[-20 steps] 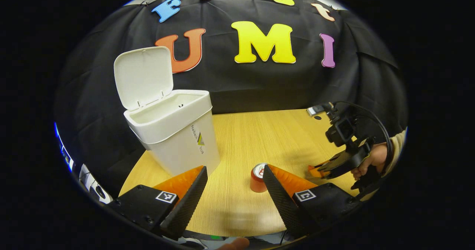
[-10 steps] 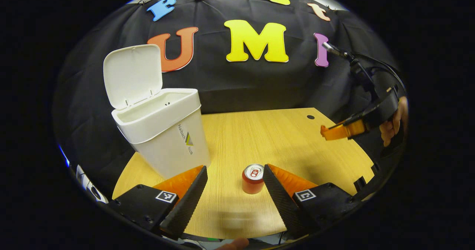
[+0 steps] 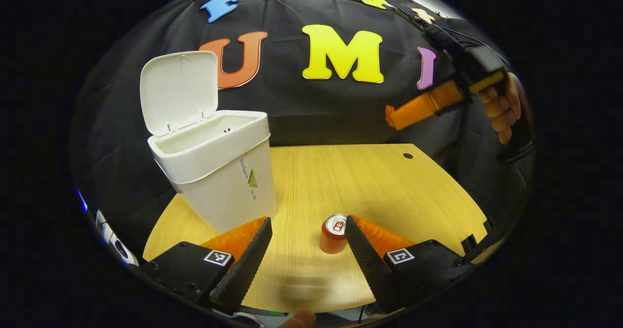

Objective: Press the lid of the desktop garbage bin to open it, pick up the crumpled paper on the desktop and throw it into the bin, then pick up the pop can on the desktop and drop it into the bin, and finally close the garbage bin lid.

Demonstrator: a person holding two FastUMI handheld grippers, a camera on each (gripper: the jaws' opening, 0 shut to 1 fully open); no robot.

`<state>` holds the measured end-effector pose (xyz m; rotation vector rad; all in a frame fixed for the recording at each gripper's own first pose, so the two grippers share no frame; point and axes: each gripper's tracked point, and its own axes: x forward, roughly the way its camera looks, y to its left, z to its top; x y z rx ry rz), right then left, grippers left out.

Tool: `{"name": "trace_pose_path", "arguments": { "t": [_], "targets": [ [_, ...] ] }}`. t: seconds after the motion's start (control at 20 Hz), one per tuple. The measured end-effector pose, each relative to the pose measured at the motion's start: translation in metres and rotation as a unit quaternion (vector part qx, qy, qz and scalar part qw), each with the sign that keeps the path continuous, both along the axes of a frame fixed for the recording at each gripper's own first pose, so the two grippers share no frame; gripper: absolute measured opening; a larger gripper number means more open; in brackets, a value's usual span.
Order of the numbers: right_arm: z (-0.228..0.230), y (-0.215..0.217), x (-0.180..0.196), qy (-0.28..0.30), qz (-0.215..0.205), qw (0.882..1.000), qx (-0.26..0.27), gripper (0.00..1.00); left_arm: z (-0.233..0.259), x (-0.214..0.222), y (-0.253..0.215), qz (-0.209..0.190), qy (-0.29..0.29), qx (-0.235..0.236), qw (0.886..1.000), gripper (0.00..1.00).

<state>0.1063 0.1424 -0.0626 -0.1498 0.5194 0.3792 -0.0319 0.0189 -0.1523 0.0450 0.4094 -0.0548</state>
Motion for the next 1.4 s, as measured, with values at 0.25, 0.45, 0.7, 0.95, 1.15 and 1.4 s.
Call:
{"name": "trace_pose_path", "arguments": {
  "t": [0.25, 0.45, 0.7, 0.95, 1.15, 1.4],
  "targets": [
    [0.046, 0.093, 0.022, -0.053, 0.068, 0.996, 0.014, 0.18, 0.000, -0.007, 0.029, 0.019, -0.002, -0.011, 1.000, 0.99],
    [0.053, 0.167, 0.022, -0.055, 0.116, 0.991, 0.028, 0.16, -0.002, -0.013, 0.049, 0.031, -0.002, -0.018, 0.999, 0.99],
    [0.029, 0.242, 0.022, -0.023, 0.159, 0.987, 0.030, 0.18, -0.005, -0.014, 0.072, 0.046, -0.005, -0.014, 0.999, 0.99],
    [-0.006, 0.287, 0.027, 0.013, 0.176, 0.984, 0.016, 0.18, -0.012, -0.015, 0.081, 0.045, -0.003, -0.017, 0.999, 1.00],
    [-0.033, 0.305, 0.031, 0.037, 0.180, 0.983, 0.004, 0.22, -0.018, -0.012, 0.087, 0.044, -0.003, -0.012, 0.999, 0.99],
    [-0.046, 0.308, 0.031, 0.047, 0.180, 0.983, -0.002, 0.27, -0.027, -0.012, 0.089, 0.035, -0.001, -0.015, 0.999, 0.99]
  ]
}}
